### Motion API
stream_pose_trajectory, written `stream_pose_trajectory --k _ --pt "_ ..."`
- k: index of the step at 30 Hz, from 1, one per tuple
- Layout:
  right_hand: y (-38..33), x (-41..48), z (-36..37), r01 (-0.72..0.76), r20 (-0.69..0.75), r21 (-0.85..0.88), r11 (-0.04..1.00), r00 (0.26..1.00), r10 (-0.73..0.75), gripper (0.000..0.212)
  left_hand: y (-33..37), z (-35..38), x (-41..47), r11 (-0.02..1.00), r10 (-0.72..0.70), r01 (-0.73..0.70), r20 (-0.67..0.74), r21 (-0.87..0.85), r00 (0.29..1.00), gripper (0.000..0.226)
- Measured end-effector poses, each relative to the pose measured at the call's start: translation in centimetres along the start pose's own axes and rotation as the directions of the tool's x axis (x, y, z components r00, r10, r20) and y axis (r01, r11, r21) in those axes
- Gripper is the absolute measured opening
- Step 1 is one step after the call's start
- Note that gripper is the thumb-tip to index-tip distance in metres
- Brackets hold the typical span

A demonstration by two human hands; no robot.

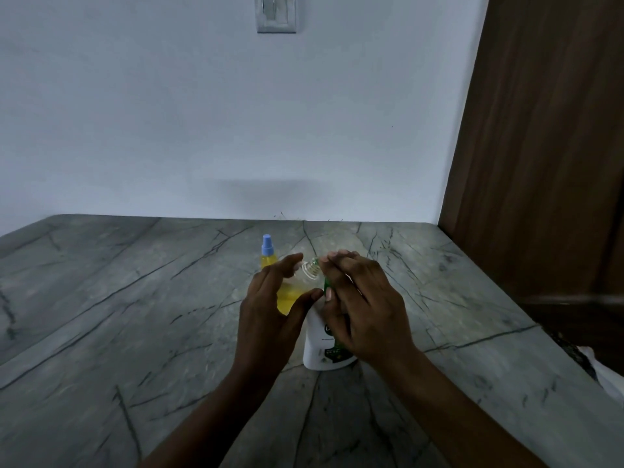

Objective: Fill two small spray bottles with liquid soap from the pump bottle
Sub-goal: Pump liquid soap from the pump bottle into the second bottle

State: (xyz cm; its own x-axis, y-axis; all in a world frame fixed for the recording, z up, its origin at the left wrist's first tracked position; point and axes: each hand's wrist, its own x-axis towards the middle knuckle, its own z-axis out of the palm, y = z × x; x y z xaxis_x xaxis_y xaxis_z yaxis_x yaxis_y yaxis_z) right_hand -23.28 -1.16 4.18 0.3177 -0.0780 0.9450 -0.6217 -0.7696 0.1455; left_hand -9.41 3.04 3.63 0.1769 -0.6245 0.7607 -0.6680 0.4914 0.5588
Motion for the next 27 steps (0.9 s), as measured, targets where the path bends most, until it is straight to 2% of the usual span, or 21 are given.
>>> stream_pose_trajectory --k 7,15,19,27 --pt "-0.6 -0.1 0.1 -0.075 -0.007 0.031 0.997 0.997 0.075 0.03 -0.3 0.0 -0.1 1.0 0.001 -0.001 0.004 0.0 1.0 0.047" --pt "-1.1 -0.8 0.3 -0.117 0.013 0.04 0.992 0.993 0.117 0.037 -0.8 -0.1 -0.4 1.0 0.004 -0.004 0.026 0.014 1.0 0.048" --pt "-0.8 -0.7 0.2 -0.101 0.024 0.039 0.994 0.995 0.1 0.031 -0.6 -0.1 -0.4 1.0 0.006 -0.006 0.023 0.013 1.0 0.047" --pt "-1.0 0.2 -0.5 -0.143 0.053 0.007 0.99 0.988 0.142 0.036 -0.1 -0.2 0.1 1.0 0.007 -0.008 0.024 0.016 1.0 0.05"
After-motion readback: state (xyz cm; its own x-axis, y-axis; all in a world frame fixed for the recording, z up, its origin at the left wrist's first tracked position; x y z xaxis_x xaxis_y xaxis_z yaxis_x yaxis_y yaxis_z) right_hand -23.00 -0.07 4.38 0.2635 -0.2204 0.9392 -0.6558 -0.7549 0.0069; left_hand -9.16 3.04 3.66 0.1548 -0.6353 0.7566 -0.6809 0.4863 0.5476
